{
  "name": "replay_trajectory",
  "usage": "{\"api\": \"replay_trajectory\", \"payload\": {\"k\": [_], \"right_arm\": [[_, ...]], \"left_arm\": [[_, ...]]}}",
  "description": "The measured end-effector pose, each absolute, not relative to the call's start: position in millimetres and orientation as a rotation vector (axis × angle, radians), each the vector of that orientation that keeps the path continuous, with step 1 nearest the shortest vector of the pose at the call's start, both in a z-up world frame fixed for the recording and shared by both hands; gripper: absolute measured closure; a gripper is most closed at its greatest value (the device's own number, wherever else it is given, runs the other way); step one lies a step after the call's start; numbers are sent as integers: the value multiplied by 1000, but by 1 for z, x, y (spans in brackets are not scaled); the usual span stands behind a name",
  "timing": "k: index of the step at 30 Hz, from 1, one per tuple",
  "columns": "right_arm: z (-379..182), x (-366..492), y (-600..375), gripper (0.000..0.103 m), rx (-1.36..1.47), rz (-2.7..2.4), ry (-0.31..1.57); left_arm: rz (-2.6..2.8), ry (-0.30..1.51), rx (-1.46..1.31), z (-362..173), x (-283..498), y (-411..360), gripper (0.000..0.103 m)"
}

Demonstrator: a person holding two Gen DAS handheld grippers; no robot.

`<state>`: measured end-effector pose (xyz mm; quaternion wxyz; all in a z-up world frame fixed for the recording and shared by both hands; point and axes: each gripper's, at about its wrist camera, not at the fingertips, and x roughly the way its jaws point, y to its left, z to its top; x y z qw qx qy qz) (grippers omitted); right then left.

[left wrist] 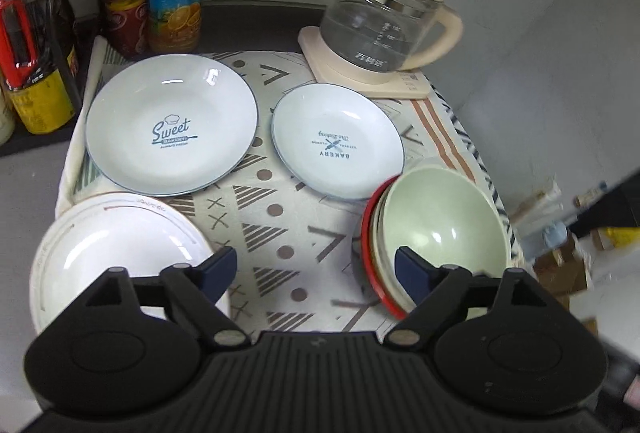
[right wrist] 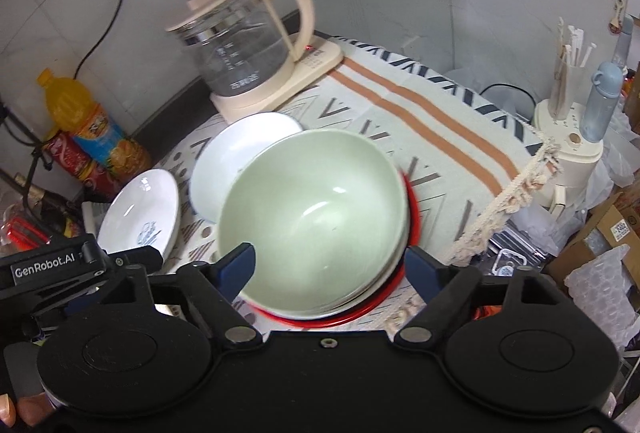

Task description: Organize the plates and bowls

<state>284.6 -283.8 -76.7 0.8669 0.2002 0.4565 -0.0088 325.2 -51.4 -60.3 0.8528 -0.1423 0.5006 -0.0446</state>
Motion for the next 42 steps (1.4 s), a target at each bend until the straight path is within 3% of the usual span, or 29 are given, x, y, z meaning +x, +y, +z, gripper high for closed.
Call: {"api": "replay_trajectory", "payload": {"k": [2, 8, 42], "right_arm": [[-74, 281, -275, 10, 406, -3, 945], [-73, 275, -251, 5, 379, 52, 941], [-55, 266, -147, 4, 140, 326, 966]], "left_arm": [[-71, 1049, -288, -58, 315, -41, 18], [-46, 1034, -278, -53, 290, -11, 17], [141, 1009, -412, -59, 238, 94, 16]]}}
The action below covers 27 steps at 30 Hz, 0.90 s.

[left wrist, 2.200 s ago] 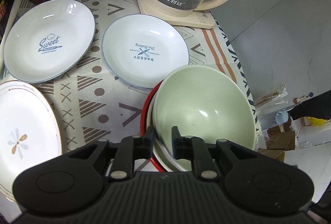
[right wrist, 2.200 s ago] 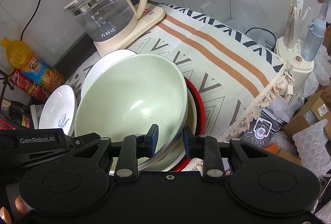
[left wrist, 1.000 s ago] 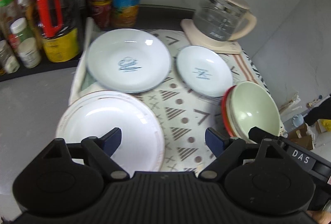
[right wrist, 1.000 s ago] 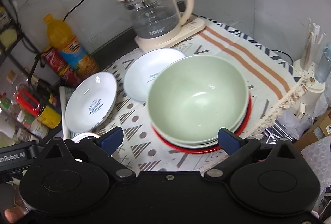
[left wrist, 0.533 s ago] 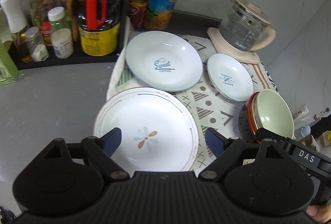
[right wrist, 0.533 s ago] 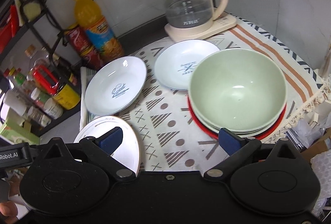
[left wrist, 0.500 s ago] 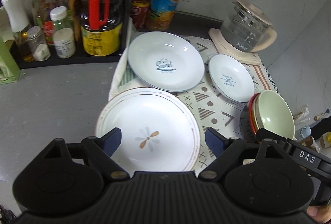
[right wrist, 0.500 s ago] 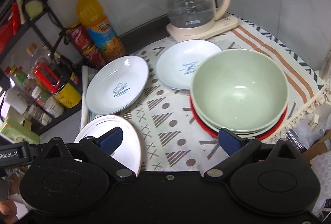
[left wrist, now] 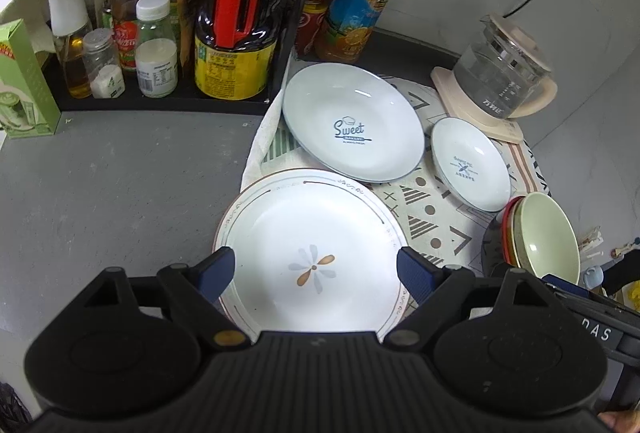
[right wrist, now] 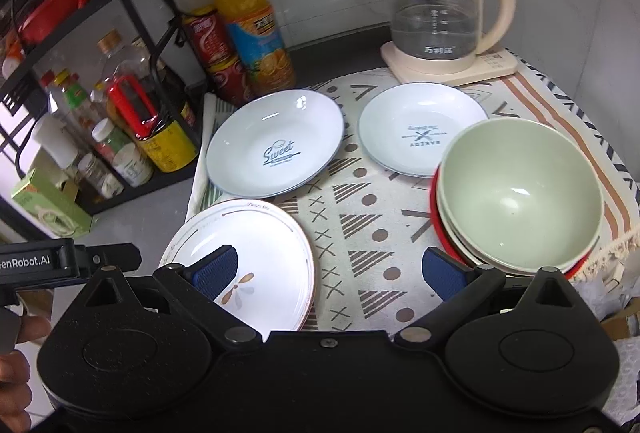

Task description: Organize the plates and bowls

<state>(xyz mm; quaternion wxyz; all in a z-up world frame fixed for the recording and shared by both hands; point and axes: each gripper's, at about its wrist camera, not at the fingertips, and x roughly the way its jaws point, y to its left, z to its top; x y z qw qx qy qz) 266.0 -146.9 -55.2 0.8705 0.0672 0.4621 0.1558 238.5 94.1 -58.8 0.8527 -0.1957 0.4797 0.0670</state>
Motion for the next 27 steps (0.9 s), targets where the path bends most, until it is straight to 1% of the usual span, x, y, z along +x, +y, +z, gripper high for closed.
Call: {"api": "replay_trajectory", "payload": {"k": [8, 13, 18, 21, 23, 25, 27], "right_arm": [[-59, 283, -135, 5, 128, 366, 966], [-65, 304, -130, 7, 196, 336, 986], [-77, 324, -125, 14, 237, 317, 1013], [-85, 336, -122, 20, 259, 307, 1029], [-90, 345, -119, 30, 274, 305, 1039], [-96, 353, -116, 34, 285, 330, 1045], [-103, 361, -111, 35, 286, 332, 1057]], "left_arm": [[162, 1006, -455, -64, 251, 102, 17], [199, 1020, -448, -72, 266, 107, 17], [221, 1022, -490, -82, 282, 113, 17], [226, 1015, -527, -88, 294, 116, 18], [222, 998, -560, -92, 301, 118, 19], [227, 996, -570, -98, 310, 119, 20], [226, 996, -574, -104, 321, 119, 21]]}}
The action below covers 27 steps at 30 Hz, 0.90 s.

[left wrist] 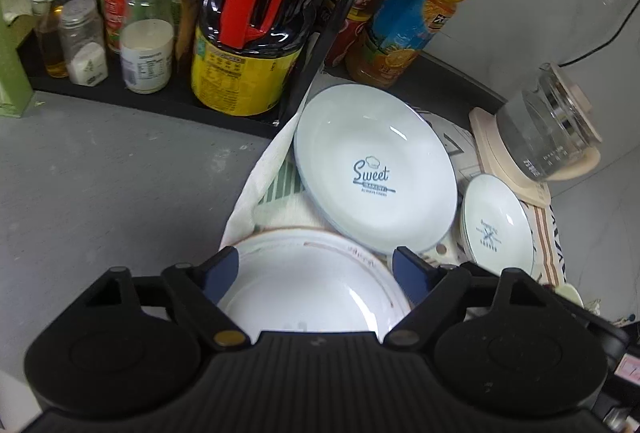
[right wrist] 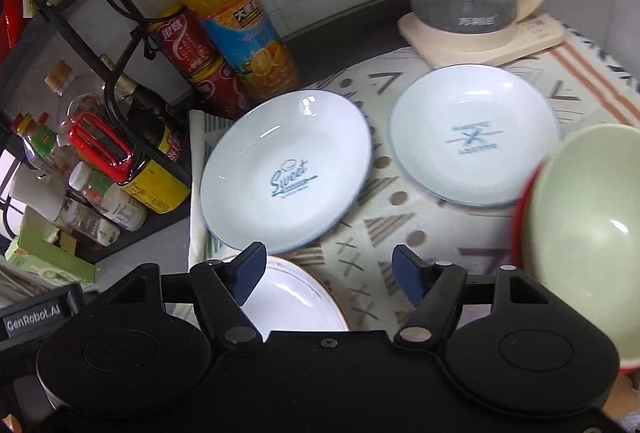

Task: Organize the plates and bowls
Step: 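Grasp the 'Sweet' plate rim with the right gripper and tilt it up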

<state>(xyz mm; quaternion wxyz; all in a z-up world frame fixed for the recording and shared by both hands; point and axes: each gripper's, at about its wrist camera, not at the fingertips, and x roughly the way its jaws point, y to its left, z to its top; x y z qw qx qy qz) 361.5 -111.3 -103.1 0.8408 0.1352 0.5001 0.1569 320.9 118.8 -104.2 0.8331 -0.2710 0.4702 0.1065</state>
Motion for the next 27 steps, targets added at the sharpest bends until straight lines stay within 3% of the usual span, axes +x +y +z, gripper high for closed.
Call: {"api": "replay_trajectory", "payload": {"k": [7, 10, 19, 24, 27], "right_arm": [[-132, 391, -104, 44, 320, 310, 1116], [-140, 399, -102, 47, 319, 307, 1129], [-166, 424, -93, 70, 349, 306, 1176], [-177, 432, -93, 87, 388, 308, 1183], [-180, 434, -94, 87, 401, 309, 1179]], "left_arm": [[243, 1008, -620, -129, 352, 127, 33], [245, 1023, -638, -142, 364, 130, 43], [246, 1063, -690, -169, 389, 133, 73], [240, 1062, -701, -177, 399, 131, 78], [249, 1070, -717, -183, 402, 132, 82]]}}
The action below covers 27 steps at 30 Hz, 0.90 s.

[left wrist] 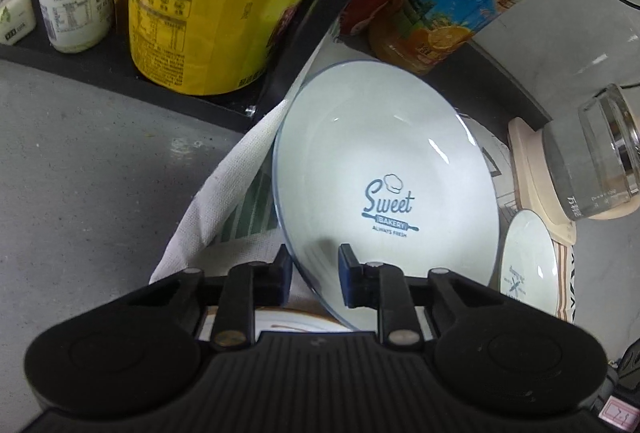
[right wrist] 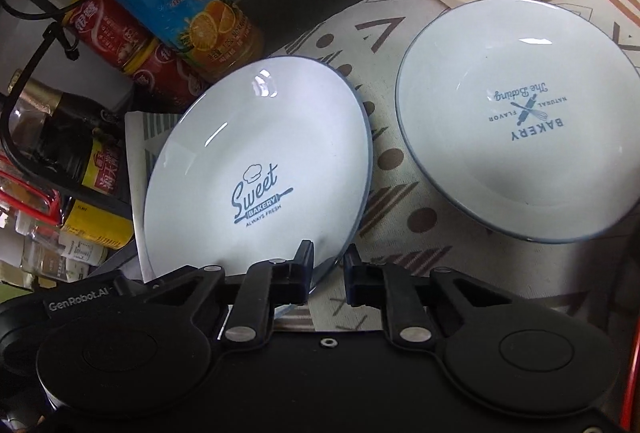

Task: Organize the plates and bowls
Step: 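Grasp the 'Sweet' plate rim with the right gripper and tilt it up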

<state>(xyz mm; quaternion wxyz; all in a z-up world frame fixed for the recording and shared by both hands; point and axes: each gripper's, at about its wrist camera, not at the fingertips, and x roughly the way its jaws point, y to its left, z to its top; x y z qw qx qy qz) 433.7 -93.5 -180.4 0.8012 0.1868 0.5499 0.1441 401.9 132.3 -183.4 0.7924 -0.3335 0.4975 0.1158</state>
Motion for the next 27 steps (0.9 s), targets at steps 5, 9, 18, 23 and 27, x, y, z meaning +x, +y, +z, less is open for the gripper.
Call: {"api": "replay_trajectory", "payload": {"k": [5, 9, 18, 23, 27], "right_arm": [[-188, 439, -92, 87, 434, 305, 1191], [-193, 441, -90, 87, 456, 301, 1175], [-177, 430, -93, 89, 429, 325, 1097], [-167, 421, -94, 89, 431, 319, 1081], [-158, 409, -95, 89, 432, 323, 1060]], "left_arm": [[270, 1077, -713, -190, 407, 134, 89], [251, 1060, -694, -190, 406, 135, 90], [220, 1014, -670, -169, 393, 133, 91], [217, 1009, -672, -160, 382, 130, 90], [212, 992, -667, -152, 371, 129, 90]]}}
